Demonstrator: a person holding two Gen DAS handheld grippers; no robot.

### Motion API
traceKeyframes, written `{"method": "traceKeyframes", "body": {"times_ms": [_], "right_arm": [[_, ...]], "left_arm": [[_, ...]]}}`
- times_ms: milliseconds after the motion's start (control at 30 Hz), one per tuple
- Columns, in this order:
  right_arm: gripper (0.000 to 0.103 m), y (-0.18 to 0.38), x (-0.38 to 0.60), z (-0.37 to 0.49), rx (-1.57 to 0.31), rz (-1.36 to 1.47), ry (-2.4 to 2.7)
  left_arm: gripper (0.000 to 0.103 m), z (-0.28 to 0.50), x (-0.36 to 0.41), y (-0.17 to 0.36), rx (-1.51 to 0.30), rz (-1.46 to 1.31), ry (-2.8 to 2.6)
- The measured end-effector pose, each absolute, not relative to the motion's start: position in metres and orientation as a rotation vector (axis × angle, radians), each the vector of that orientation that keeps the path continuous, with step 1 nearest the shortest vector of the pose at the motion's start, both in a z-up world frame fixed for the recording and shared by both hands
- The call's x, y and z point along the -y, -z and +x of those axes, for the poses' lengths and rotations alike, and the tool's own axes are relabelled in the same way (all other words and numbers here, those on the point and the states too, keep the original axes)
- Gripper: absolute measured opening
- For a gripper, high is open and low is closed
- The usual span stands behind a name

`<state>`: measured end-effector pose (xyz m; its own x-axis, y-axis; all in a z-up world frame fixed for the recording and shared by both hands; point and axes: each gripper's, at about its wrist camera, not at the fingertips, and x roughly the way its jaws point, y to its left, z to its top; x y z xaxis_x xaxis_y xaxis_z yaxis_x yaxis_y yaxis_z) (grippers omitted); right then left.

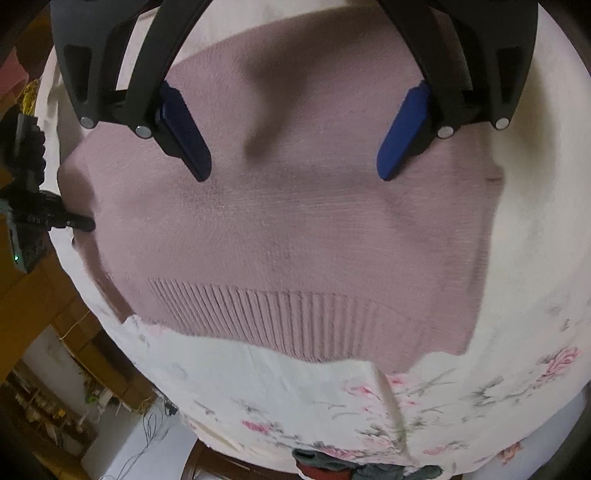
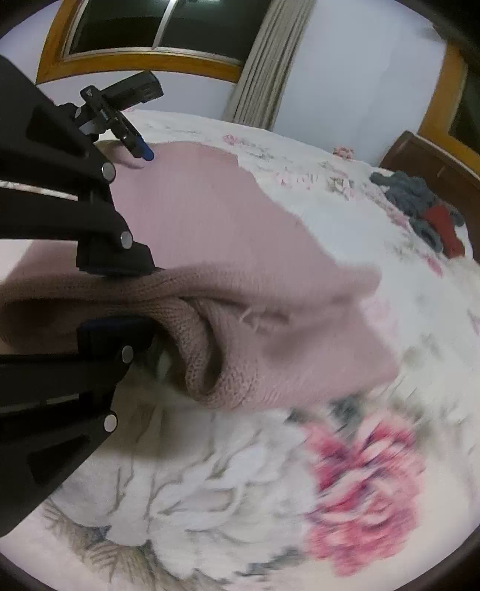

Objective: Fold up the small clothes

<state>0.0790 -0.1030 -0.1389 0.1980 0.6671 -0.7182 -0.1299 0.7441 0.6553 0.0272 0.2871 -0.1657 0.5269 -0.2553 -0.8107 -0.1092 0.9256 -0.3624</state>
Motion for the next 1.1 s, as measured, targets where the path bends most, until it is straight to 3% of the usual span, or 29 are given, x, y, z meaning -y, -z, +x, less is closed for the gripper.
{"method": "traceKeyframes", "body": {"times_ms": [233,533,867,967,1067,1100], "right_arm": [[0.017,0.069,0.028,0.088,-1.217,0.321,-0.648],[0.017,0.033,-0.112,0.070,-1.206,-0.029,-0.733],[0.017,0.070,-0.206,0.029,-1.260,-0.295,-0.819],[0.022,0.086,-0.206,0.025,-1.319,-0.239,-0.843],[0.037,0.102,-0.199,0.021,-1.393,-0.152,-0.889],[0.037,0.105,-0.197,0.019,-1.402,-0.142,-0.902]], "left_arm": [[0.090,0.009,-0.317,0.161,-0.983,-0.468,0.089],[0.090,-0.006,-0.333,0.153,-0.945,-0.508,0.104],[0.090,-0.020,-0.379,0.154,-0.885,-0.731,0.084],[0.090,-0.021,-0.383,0.152,-0.867,-0.796,0.106],[0.090,-0.018,-0.379,0.153,-0.868,-0.852,0.141],[0.090,-0.016,-0.376,0.154,-0.872,-0.866,0.154]]}}
